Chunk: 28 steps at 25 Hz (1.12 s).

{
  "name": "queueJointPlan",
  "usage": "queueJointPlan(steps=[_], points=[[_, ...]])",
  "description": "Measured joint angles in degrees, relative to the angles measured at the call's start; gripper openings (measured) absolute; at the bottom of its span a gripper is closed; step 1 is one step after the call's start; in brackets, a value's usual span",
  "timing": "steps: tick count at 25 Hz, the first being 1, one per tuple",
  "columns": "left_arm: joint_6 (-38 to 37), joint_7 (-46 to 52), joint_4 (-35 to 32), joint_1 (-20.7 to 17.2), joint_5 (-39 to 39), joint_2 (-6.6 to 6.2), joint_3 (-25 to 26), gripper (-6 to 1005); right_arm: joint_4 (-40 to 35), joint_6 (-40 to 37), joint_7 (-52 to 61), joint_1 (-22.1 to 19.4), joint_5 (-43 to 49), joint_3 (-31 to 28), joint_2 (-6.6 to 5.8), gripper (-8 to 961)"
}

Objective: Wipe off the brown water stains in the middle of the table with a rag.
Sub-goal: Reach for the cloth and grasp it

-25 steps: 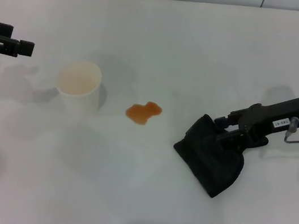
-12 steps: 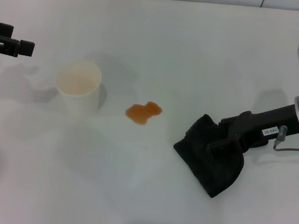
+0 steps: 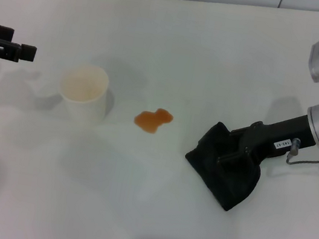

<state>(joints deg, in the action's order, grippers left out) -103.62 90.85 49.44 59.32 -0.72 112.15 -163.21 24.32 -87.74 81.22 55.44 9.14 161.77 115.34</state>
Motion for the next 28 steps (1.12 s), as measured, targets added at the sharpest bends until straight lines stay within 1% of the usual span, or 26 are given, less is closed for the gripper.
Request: queueJointPlan(steps=[6,14,28], points=[[-0.01,0.02,-0.03,0.0,0.11,0.0,0.0,891,-0.44,0.45,-0.05,0.15,0.33,0.04,-0.03,707],[-0.25,0.54,0.05,0.1,0.47,0.0,0.0,891,-2.09,2.63,-0.32,0.15,1.34,0.0,-0.03,707],[-0.08,0.84,0.13,0.54,1.05,0.26,0.0,890,-3.07,4.16,-0.46,0.16,1.82,-0.04,-0.04,706]])
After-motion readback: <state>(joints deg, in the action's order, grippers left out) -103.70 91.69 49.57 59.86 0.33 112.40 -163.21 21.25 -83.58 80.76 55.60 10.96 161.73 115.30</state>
